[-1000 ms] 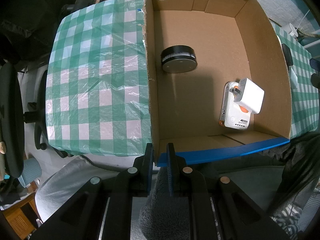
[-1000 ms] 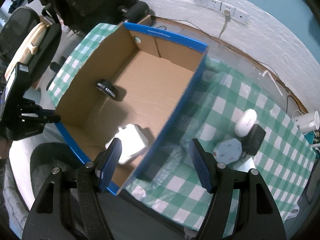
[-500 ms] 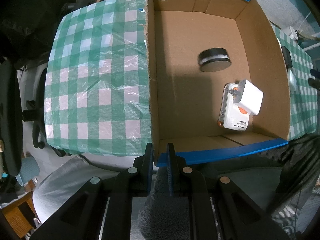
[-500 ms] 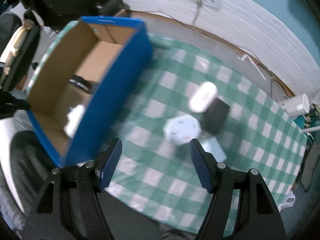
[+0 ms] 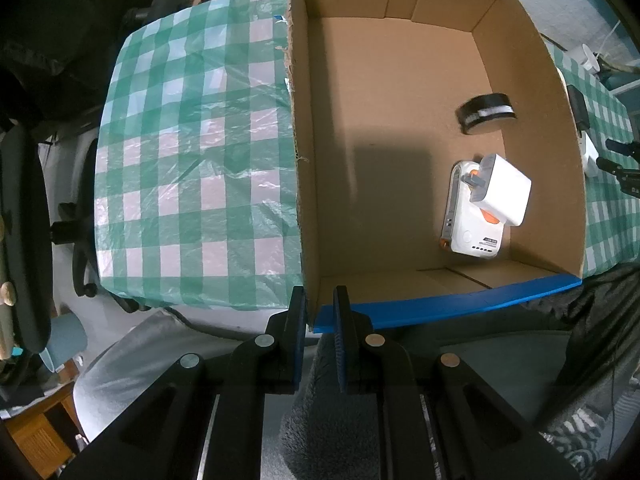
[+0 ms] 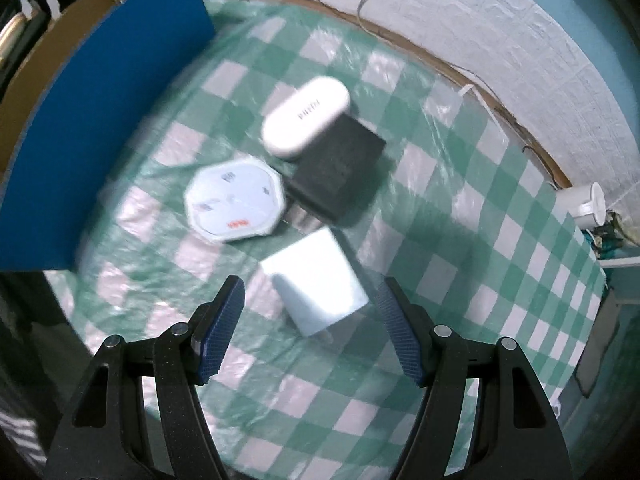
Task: Organize rigid objects
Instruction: 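Move the right gripper to the white square charger and grasp it, then carry the white square charger into the box and open the right gripper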
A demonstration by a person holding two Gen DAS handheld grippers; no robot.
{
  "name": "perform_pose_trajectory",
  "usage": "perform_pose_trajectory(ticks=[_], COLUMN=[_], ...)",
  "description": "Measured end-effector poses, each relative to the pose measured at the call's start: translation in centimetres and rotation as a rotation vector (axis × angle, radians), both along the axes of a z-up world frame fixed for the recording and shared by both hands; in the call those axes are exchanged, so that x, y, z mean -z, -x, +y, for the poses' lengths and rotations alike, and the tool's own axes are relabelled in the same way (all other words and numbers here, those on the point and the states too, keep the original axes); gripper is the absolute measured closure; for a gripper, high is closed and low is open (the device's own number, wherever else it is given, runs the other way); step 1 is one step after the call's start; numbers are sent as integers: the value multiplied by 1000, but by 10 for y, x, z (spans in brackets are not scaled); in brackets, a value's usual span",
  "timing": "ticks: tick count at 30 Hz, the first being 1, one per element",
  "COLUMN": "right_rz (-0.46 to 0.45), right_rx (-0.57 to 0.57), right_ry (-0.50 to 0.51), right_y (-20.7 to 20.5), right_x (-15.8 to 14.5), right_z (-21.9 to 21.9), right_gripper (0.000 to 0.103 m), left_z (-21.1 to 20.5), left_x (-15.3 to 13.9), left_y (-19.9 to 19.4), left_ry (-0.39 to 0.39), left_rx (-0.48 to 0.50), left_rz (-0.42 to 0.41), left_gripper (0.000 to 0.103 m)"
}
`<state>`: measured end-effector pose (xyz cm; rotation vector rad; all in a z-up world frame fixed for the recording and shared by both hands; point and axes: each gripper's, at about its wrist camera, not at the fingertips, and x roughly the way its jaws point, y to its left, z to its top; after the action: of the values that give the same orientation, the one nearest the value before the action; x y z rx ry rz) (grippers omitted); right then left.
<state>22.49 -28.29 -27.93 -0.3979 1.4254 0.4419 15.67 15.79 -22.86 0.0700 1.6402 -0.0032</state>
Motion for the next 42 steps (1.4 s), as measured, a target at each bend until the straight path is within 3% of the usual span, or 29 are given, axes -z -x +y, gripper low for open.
perform_pose_trajectory(ticks=[14, 23, 33, 42], right_rz=[42, 237, 189, 186], right_rx=[-3, 303, 293, 283], right_ry=[-26, -79, -21, -55], right_y=[-7, -19, -27, 4], right_x=[34, 46, 57, 42], right_z=[-7, -28, -10, 7], right_gripper=[38, 48, 50, 50], left_z=[-1, -1, -1, -1], left_x=[0, 0, 0, 1], left_y=[0, 1, 1, 0], left_ry=[-7, -9, -10, -10], left_rx=[2, 10, 11, 15], left_rz=[10, 8, 9, 9], left_gripper=[92, 91, 91, 91])
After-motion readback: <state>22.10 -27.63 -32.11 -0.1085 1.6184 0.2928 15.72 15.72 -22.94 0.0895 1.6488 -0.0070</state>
